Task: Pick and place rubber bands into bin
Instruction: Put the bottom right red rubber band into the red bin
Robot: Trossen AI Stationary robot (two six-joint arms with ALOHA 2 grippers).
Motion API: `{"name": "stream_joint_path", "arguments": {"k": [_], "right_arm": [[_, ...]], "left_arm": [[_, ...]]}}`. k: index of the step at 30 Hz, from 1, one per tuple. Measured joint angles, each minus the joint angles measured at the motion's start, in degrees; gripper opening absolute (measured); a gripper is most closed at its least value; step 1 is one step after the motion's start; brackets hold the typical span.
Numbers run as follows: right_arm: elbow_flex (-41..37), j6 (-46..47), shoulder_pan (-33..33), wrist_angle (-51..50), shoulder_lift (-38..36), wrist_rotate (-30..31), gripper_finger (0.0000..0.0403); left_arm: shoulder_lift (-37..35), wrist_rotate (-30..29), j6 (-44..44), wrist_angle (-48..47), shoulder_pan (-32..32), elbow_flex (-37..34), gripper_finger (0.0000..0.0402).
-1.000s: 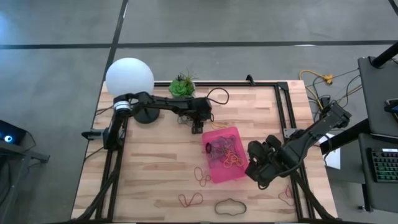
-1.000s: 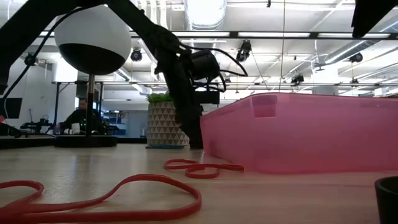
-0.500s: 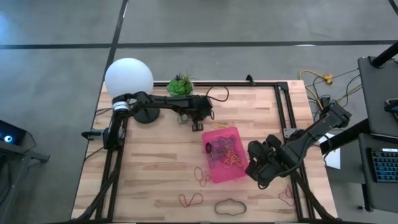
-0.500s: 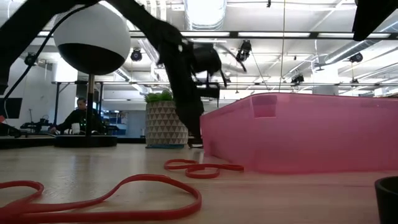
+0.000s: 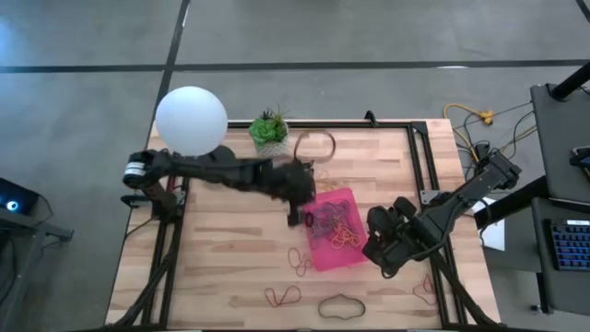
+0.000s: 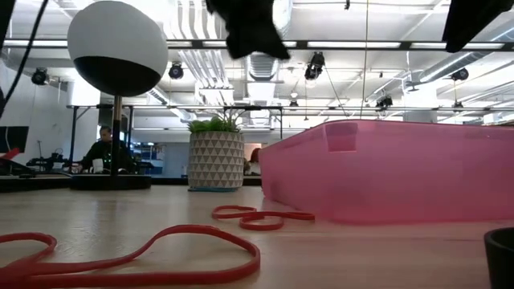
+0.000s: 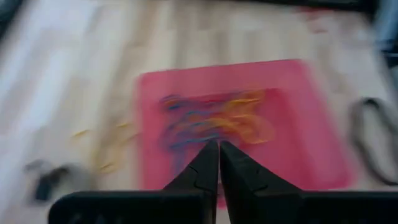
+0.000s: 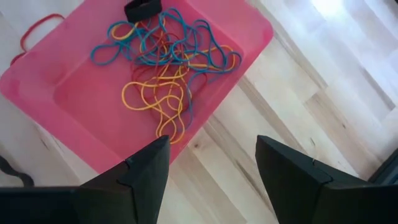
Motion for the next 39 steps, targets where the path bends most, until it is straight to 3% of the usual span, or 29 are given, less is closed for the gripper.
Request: {"name": "stream_joint_path", "arguments": {"k": [4, 9, 15, 18, 21, 31, 39], "right_arm": [[-0.1, -2.6, 0.5, 0.1, 0.0, -3.8, 0.0224], [-1.8, -8.9, 5.4, 0.2, 0.5, -23.7, 0.0224], [-9.6, 3.2, 18.4, 8.2, 0.7, -39.0, 0.0224], [-13.8, 9.5, 24.3, 14.5, 0.7, -40.5, 0.0224], [-16.7, 8.7, 27.9, 17.2, 0.7, -40.4, 0.0224], [-22.4, -22.8, 27.9, 21.7, 0.7, -40.1, 0.0224], [-28.5, -33.6, 25.0, 29.4, 0.7, -40.7, 0.0224]], "left_arm": [[0.4, 0.5, -1.1, 2.6, -5.6, 0.0, 0.0], [0.8, -1.1, -2.9, -2.5, -8.5, -1.4, 0.0], [-0.2, -1.7, -6.0, -6.7, -10.8, -2.0, 0.0], [-0.2, -1.7, -6.1, -6.0, -11.6, -2.0, 0.0], [-0.2, -1.7, -6.2, -4.4, -11.9, -2.0, 0.0], [-0.2, -1.7, -11.0, -3.9, -12.4, -1.9, 0.0], [-0.2, -4.1, -13.4, -3.9, -12.9, -2.0, 0.0]]}}
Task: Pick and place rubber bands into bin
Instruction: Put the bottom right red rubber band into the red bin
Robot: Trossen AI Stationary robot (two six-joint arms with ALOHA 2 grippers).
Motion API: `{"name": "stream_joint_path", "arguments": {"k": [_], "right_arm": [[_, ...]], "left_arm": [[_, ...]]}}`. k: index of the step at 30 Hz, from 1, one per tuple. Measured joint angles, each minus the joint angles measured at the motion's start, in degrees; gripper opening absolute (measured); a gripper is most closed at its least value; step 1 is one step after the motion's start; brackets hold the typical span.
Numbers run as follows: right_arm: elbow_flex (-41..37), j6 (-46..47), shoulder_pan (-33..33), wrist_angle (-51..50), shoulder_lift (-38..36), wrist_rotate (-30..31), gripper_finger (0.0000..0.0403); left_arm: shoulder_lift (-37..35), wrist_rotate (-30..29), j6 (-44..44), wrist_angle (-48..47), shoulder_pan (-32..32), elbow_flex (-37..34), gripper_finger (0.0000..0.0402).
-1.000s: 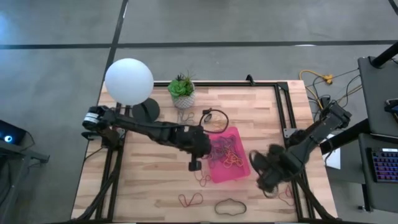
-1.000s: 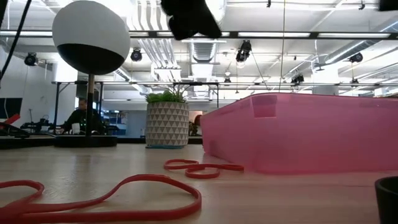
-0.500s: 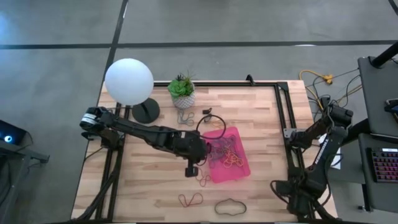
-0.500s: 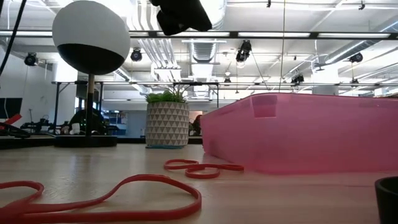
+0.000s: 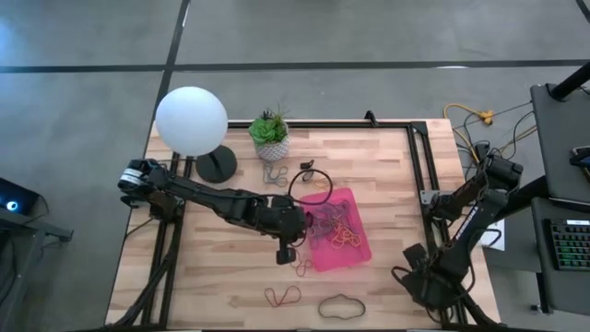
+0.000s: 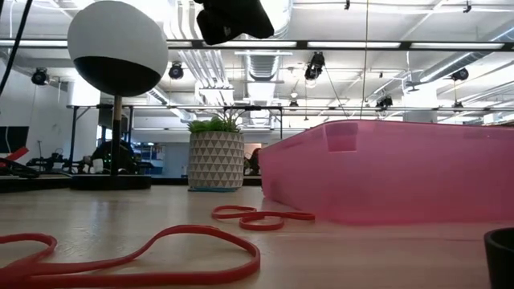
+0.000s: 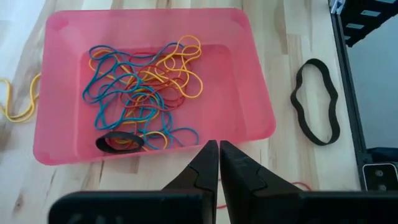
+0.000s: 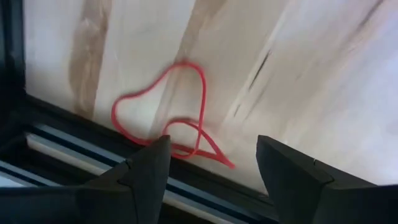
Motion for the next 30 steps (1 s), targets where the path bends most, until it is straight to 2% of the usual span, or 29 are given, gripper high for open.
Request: {"name": "stream_joint_path", "arguments": {"k": [3, 8, 12, 16, 24, 27, 30], "right_arm": [[-2.3, 0.7, 0.0, 1.3, 0.0, -2.3, 0.0224], [-4.6, 2.3, 0.3, 2.1, 0.0, -2.3, 0.0223], [-6.7, 2.4, 0.5, 5.3, 0.0, -2.8, 0.0206], [-8.2, 4.7, 1.1, 7.5, -0.2, -3.8, 0.0168], [-8.5, 7.0, 1.3, 8.5, 0.1, -8.5, 0.0063], [-6.8, 12.0, -1.1, 7.9, 0.1, -13.4, 0.0021], [-2.5, 14.6, -4.1, 7.7, -0.5, -11.6, 0.0011]], "left_arm": [[0.0, -0.1, -0.5, 0.0, 0.0, 0.0, 0.0], [0.0, -0.1, -1.4, 0.0, 0.0, 0.0, 0.0], [0.0, -0.1, -1.3, -0.1, 0.0, -0.1, 0.0], [0.0, -0.1, -1.3, -0.1, 0.1, -0.1, 0.0], [0.0, -0.1, -1.0, -0.3, 0.1, -0.1, 0.0], [0.0, -0.1, -1.0, -0.3, 0.2, -0.1, 0.0], [0.0, -0.1, -1.0, -0.2, 0.2, -0.1, 0.0]]}}
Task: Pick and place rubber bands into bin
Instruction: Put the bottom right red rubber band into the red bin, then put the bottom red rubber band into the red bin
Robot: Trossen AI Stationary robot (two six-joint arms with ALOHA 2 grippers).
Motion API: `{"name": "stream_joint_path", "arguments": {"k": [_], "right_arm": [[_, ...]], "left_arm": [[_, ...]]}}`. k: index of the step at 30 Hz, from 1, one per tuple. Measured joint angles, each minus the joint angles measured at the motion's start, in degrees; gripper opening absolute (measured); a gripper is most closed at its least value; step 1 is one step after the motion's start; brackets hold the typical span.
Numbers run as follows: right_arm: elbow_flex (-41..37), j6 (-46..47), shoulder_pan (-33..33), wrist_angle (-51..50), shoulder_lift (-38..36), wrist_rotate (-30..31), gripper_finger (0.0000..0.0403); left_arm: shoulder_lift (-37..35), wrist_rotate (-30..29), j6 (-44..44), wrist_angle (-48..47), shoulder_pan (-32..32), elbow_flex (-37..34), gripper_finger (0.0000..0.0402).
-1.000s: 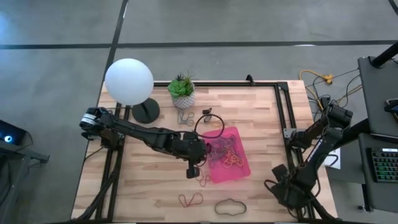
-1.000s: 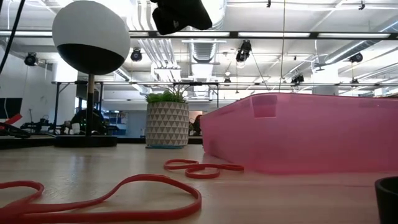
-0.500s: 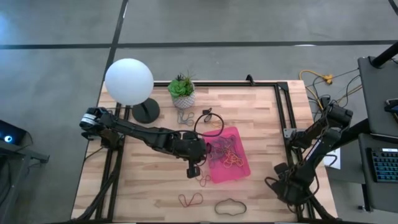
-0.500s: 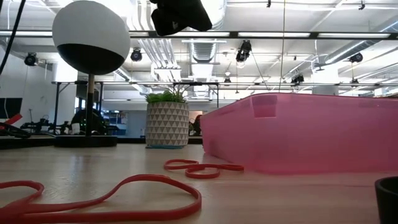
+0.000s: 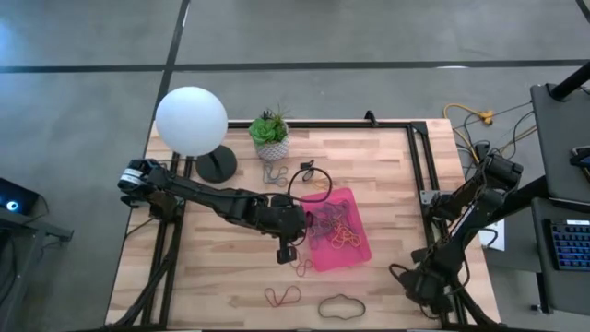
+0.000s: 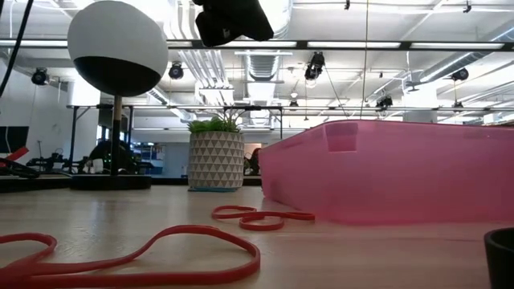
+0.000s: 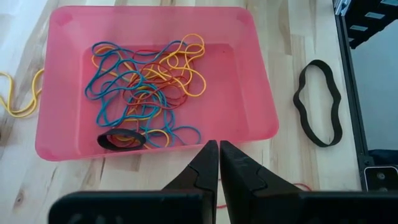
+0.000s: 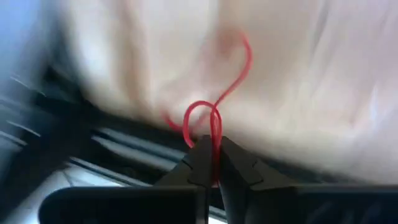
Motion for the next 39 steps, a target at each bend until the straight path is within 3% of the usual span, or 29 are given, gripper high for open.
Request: {"name": "stream_joint_path", "arguments": {"k": [3, 9, 11, 13, 17, 22, 32, 39], "right_arm": [[6.4, 2.4, -4.1, -5.1, -0.8, 10.1, 0.0009], [22.1, 4.8, -13.7, -22.5, -4.2, 40.6, 0.0008], [26.4, 2.8, -17.7, -25.4, -4.7, 46.6, 0.0008], [28.7, -0.9, -22.1, -24.9, -4.9, 45.5, 0.0008], [28.0, -6.6, -30.7, -17.4, -2.7, 34.3, 0.0009], [27.1, -11.8, -36.2, -15.0, 3.4, 29.2, 0.004], [31.3, -19.5, -34.5, -17.0, 8.8, 29.6, 0.0186], [34.5, -17.1, -28.9, -17.3, 8.2, 32.3, 0.0219]], "left_arm": [[0.0, 0.0, 0.0, 0.0, 0.0, 0.0, 0.0], [-0.1, -0.4, 2.1, -0.9, 0.0, 0.0, 0.0], [-0.1, -1.6, 2.5, -2.9, 0.0, 0.0, 0.0], [-0.1, -3.8, 3.0, -5.8, 0.0, 0.0, 0.0], [-0.1, -9.1, 2.8, -11.4, -0.4, 0.0, 0.0001], [-0.2, -9.3, 0.9, -14.4, -2.5, -0.1, 0.0032], [-2.0, -5.8, -1.2, -16.6, -9.2, -5.3, 0.012], [-2.5, -1.9, -0.3, -13.4, -13.8, -8.7, 0.0122]]}}
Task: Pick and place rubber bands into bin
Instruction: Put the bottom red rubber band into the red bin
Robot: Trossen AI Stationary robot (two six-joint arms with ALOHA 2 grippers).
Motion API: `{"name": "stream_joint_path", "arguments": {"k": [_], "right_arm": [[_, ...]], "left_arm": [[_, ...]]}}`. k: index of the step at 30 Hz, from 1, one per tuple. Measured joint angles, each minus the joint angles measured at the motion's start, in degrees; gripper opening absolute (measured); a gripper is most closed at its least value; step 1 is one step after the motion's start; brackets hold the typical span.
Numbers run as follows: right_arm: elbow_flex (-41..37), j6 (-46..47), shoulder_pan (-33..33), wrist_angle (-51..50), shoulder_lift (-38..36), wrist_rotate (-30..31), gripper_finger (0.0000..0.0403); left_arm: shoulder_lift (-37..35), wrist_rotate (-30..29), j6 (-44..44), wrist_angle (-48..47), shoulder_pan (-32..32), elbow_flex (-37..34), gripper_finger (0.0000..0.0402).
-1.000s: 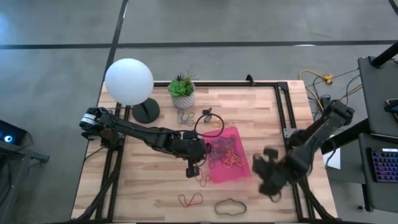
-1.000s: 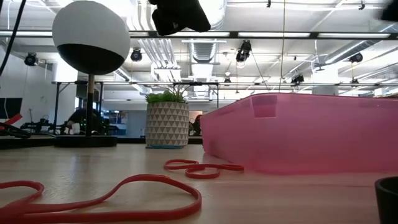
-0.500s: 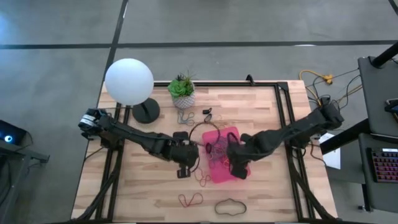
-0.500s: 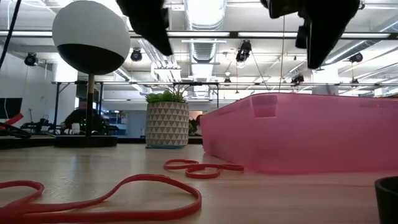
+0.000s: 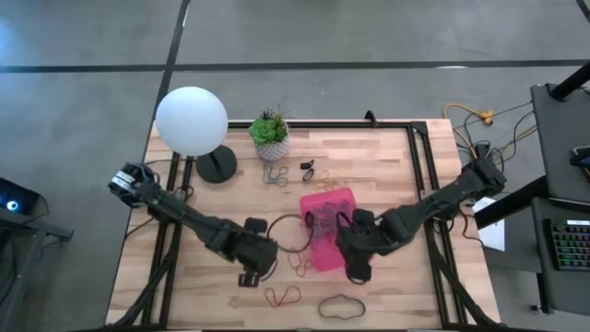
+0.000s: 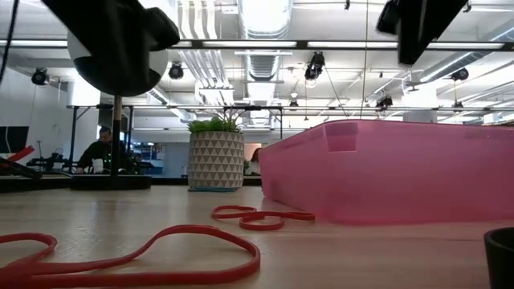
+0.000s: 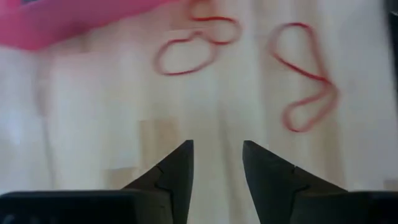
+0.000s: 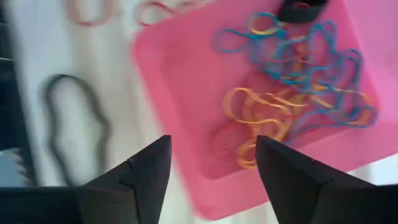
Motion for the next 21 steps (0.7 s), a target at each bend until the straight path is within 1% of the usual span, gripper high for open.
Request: {"name": "stream_joint_path", "arguments": {"k": [2, 5, 7, 10, 13, 15, 17, 19, 21], "right_arm": [[0.6, 3.3, 2.6, 0.0, -0.1, 0.0, 0.0219], [0.6, 8.7, 6.4, -0.1, 0.6, 0.0, 0.0219], [0.4, 11.8, 8.6, -0.1, 1.1, 0.1, 0.0219], [0.2, 13.5, 11.4, -0.8, 1.7, 0.5, 0.0219], [0.2, 13.4, 13.2, -1.2, 2.2, 1.6, 0.0219], [0.2, 13.5, 13.8, -1.9, 2.4, 2.8, 0.0219], [0.2, 13.6, 14.3, -1.8, 2.4, 3.1, 0.0219], [0.2, 13.6, 14.6, -1.8, 2.4, 3.3, 0.0219], [0.2, 13.9, 15.2, -1.8, 2.4, 4.3, 0.0219]], "left_arm": [[0.4, -0.1, 1.3, 1.6, -2.9, -0.1, 0.0122], [1.6, 0.1, 3.8, 7.1, -8.0, -0.6, 0.0122], [2.8, 0.3, 4.5, 12.1, -11.0, -1.2, 0.0122], [4.6, 0.1, 4.6, 19.8, -14.3, -2.7, 0.0122], [7.3, -1.8, 2.5, 25.5, -15.5, -3.5, 0.0122], [9.7, -4.2, 1.0, 28.0, -15.4, -3.0, 0.0122], [12.4, -7.0, 1.4, 29.0, -15.0, -1.8, 0.0122], [15.2, -7.4, 2.7, 28.9, -14.5, -0.5, 0.0122], [17.5, -6.4, 2.6, 28.6, -13.8, 0.4, 0.0122]]}}
